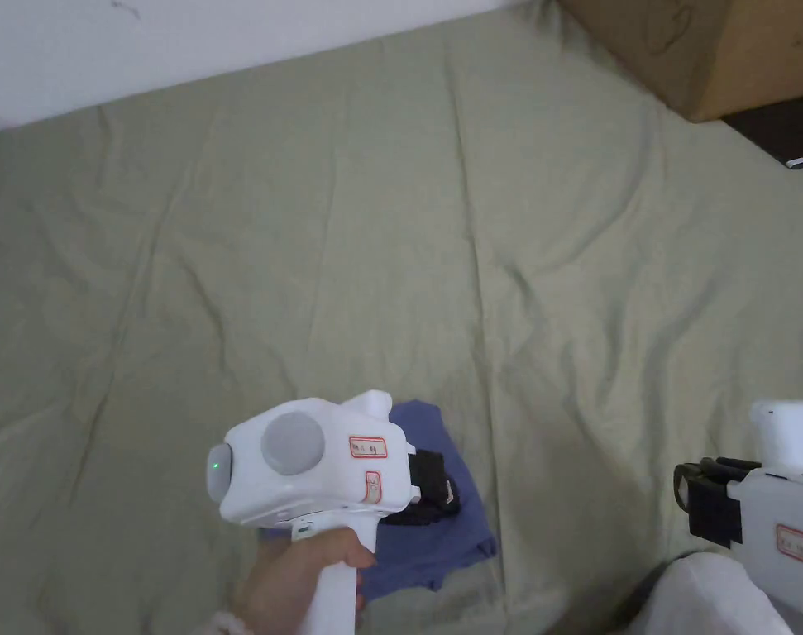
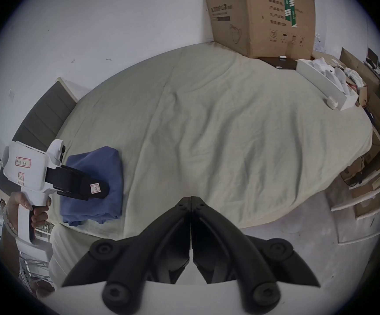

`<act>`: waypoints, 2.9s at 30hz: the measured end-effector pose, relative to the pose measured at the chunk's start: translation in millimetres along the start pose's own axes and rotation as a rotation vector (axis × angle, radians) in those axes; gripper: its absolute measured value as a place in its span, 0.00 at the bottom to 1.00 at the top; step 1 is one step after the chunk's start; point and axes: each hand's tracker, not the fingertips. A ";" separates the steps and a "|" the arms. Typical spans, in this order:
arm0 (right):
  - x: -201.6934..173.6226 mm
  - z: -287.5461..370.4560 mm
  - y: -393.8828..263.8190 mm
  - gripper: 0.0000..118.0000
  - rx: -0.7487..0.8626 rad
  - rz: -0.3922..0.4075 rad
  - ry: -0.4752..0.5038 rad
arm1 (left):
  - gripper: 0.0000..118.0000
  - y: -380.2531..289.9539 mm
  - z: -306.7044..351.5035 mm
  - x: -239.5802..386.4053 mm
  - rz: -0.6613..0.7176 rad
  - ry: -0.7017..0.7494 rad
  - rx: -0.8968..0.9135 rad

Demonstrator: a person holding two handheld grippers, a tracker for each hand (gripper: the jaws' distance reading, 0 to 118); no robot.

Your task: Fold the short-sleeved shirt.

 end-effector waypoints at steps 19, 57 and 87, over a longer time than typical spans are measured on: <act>-69.4 -13.5 20.9 0.00 -0.022 0.163 0.096 | 0.00 -36.5 95.9 -69.4 0.068 -0.178 0.204; -180.0 -119.4 42.8 0.00 -0.168 0.260 0.267 | 0.29 -34.4 88.6 -201.8 0.226 -0.372 0.205; -251.6 -135.0 46.4 0.00 -0.124 0.323 0.233 | 0.45 17.3 324.0 -418.0 0.149 0.747 0.146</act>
